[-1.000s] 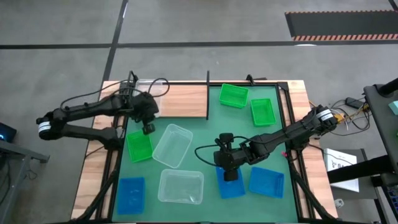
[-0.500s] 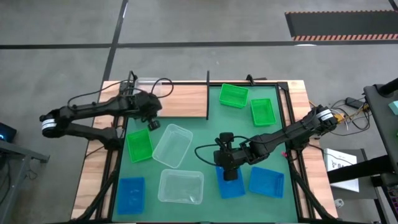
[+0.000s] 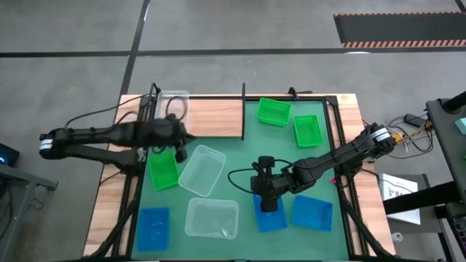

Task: Stack baskets on shelf by color
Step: Put the top green bin on the shelf

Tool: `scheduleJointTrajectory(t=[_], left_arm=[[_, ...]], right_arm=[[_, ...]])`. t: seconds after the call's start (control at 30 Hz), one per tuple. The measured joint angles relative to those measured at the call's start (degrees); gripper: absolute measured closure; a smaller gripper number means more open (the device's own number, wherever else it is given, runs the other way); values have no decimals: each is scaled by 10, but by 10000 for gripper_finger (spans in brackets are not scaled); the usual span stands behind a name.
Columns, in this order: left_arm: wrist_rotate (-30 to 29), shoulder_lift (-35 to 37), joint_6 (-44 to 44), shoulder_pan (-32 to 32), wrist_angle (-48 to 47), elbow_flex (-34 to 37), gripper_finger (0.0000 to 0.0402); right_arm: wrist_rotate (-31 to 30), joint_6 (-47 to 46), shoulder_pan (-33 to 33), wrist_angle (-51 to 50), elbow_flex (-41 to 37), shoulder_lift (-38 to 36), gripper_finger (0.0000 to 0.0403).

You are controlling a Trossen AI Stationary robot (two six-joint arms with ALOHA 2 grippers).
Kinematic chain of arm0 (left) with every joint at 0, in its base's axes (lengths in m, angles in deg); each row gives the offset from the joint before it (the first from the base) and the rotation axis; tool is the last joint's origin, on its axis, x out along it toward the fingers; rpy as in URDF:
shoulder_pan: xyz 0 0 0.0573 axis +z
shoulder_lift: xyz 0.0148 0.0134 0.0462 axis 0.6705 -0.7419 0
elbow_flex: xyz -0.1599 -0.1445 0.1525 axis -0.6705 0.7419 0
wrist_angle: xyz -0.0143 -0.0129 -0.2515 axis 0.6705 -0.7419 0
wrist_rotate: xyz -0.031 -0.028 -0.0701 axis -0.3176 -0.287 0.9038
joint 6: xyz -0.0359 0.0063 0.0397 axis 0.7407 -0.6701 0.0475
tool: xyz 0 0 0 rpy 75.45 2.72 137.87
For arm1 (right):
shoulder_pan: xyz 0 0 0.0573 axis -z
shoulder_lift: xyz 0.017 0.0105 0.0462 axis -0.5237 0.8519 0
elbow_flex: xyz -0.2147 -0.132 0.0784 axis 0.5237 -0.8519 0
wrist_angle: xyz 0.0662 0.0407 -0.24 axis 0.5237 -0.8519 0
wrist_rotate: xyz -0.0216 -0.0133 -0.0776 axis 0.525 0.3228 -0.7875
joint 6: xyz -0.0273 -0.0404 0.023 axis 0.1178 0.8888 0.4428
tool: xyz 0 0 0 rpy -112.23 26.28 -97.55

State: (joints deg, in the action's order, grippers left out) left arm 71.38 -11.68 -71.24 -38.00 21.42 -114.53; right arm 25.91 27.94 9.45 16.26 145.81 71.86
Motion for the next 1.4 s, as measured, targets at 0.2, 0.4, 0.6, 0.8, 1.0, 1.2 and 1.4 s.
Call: scheduleJointTrajectory(t=[0.2, 0.4, 0.6, 0.8, 1.0, 1.2, 1.4], left_arm=[[0, 66, -41, -80, 164, 66, 394], [0, 89, -46, -87, 233, 97, 394], [-1, 80, -60, -87, 248, 100, 394], [-1, 67, -72, -87, 248, 99, 394], [-2, 69, -103, -87, 248, 99, 394], [-3, 87, -136, -87, 261, 98, 394], [-6, 103, -170, -87, 278, 98, 394]], right_arm=[[-30, 5, 0, 3, -9, 0, 394], [-53, 0, 17, -14, 2, -3, 389], [-38, 39, 84, -112, 21, -34, 345], [15, 117, 207, -176, 7, -68, 275], [18, 184, 330, -137, -32, -77, 228], [28, 98, 443, 13, -95, -77, 219], [111, -81, 533, 129, -147, -75, 227]])
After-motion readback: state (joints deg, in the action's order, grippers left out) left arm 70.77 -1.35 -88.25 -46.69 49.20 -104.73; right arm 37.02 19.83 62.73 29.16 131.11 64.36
